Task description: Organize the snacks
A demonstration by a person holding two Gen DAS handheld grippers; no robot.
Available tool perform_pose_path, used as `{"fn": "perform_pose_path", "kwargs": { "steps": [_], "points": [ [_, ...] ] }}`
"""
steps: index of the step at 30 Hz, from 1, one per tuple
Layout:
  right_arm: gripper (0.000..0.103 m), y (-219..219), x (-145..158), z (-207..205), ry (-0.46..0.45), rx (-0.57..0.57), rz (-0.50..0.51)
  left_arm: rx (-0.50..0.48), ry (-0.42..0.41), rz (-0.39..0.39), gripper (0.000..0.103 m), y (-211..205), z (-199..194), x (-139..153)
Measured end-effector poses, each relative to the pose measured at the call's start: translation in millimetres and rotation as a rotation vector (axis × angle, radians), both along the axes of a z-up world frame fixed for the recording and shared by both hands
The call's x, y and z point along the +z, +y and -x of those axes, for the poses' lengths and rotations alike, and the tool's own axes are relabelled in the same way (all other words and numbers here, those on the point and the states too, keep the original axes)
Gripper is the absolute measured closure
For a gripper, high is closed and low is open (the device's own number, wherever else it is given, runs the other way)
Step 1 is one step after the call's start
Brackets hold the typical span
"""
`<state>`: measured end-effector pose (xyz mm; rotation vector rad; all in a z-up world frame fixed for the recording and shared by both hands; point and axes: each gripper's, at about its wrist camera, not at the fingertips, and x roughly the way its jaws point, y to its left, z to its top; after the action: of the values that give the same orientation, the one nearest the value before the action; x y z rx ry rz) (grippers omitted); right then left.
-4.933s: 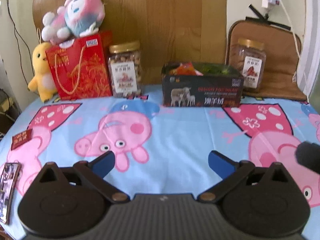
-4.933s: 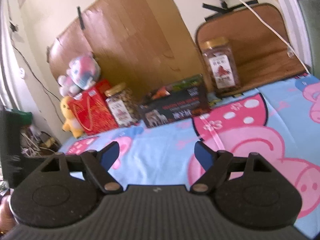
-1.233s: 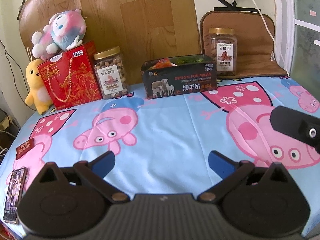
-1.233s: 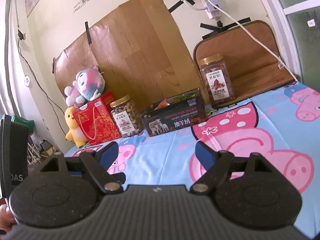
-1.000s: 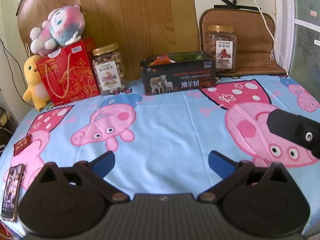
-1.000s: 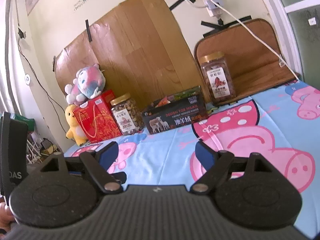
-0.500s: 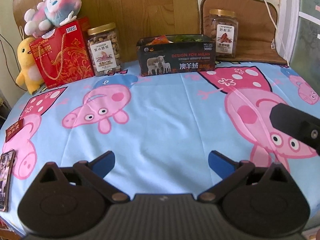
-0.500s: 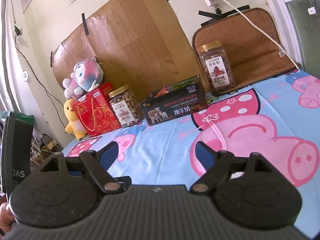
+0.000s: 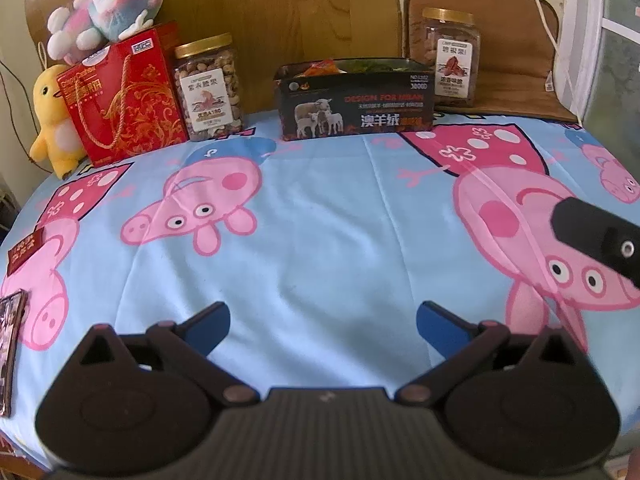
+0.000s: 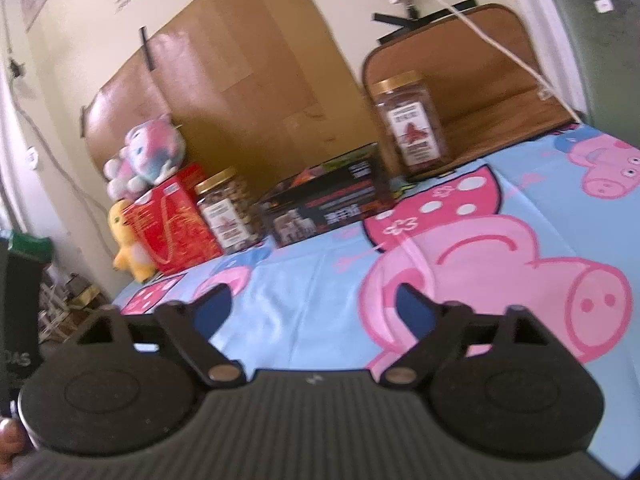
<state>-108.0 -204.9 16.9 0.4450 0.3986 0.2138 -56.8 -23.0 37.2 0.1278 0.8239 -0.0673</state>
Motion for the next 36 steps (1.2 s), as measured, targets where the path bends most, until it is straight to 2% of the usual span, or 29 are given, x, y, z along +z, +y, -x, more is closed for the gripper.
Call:
{"fn": "perform_pose_path", "kwargs": {
  "steps": [4, 7, 12, 15, 19, 25, 30, 36],
  "points": [
    [0.004, -3, -2, -1, 0.002, -0.044, 0.004, 0.019, -0.044, -0.008, 0.0, 3, -1, 5],
    [0.004, -2, 2, 1, -0.035, -0.067, 0.037, 0.034, -0.107, -0.01, 0.0, 4, -2, 16],
    [0.0, -6, 21, -5, -0.098, -0.057, 0.046, 0.026, -0.213, -0.029, 0.0, 0, -9, 41],
    [0.0, -8, 36, -21, -0.081, -0.006, 0.07, 0.015, -0.27, -0.045, 0.0, -8, -19, 57],
    [0.0, -10, 55, -34, -0.099, 0.013, 0.126, 0.012, -0.301, -0.028, 0.0, -17, -33, 73],
    [0.0, -21, 75, -40, -0.111, 0.017, 0.133, 0.044, -0.341, 0.009, 0.0, -20, -47, 86],
    [0.0, -22, 83, -42, -0.119, 0.027, 0.176, 0.012, -0.348, 0.037, 0.0, -22, -45, 88],
    [0.0, -13, 86, -38, -0.141, 0.062, 0.216, 0.027, -0.353, 0.055, 0.0, -15, -41, 91]
  ]
}}
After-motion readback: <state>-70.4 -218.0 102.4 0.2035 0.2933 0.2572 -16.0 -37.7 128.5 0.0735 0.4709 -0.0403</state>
